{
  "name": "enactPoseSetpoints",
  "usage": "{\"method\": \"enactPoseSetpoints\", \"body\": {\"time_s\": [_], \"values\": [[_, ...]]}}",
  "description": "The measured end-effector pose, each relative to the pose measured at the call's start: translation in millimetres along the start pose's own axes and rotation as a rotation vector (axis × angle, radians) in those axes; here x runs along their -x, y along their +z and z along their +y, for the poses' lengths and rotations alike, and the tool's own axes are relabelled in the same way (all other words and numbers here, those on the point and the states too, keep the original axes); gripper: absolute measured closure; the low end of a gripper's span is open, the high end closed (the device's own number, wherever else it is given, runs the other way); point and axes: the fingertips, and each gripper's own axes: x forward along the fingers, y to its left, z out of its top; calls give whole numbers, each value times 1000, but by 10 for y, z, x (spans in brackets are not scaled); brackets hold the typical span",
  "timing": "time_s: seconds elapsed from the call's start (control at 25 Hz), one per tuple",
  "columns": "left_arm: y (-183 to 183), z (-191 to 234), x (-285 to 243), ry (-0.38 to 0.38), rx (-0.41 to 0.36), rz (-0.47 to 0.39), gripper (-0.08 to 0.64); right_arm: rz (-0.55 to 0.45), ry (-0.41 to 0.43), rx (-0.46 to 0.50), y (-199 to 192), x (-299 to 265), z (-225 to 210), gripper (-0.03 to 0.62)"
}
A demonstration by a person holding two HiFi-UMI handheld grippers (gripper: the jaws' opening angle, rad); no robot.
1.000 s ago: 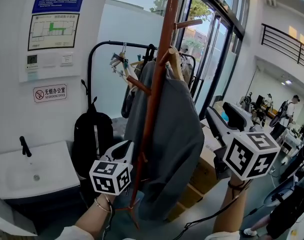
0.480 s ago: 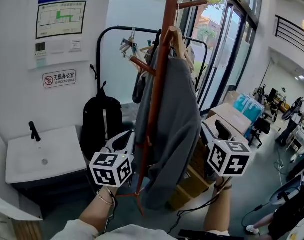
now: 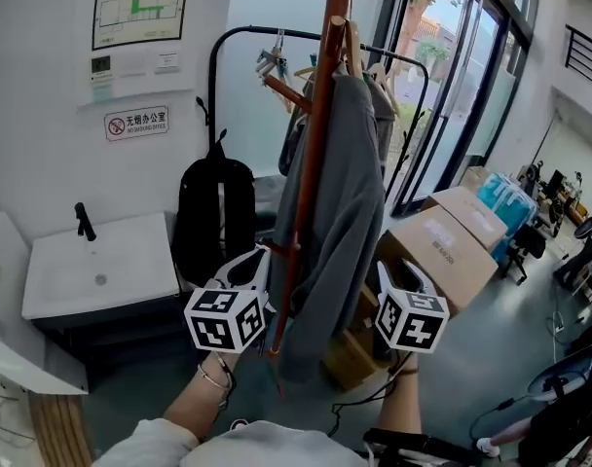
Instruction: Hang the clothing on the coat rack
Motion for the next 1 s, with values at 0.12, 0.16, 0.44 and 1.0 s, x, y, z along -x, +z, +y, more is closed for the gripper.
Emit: {"method": "enactPoseSetpoints", "body": {"time_s": [0.12, 0.16, 0.44, 1.0], "values": [[-124, -44, 84, 21, 25, 6, 551, 19, 15, -21, -216, 22, 20, 427], [-182, -71, 109, 25, 32, 14, 551, 28, 19, -26, -306, 30, 24, 433], [-486, -264, 353, 46, 19, 62, 552, 106, 23, -77, -992, 144, -1, 509], [-664, -284, 940, 151, -18, -3, 552, 30, 139, -112, -1183, 499, 231, 568]]}}
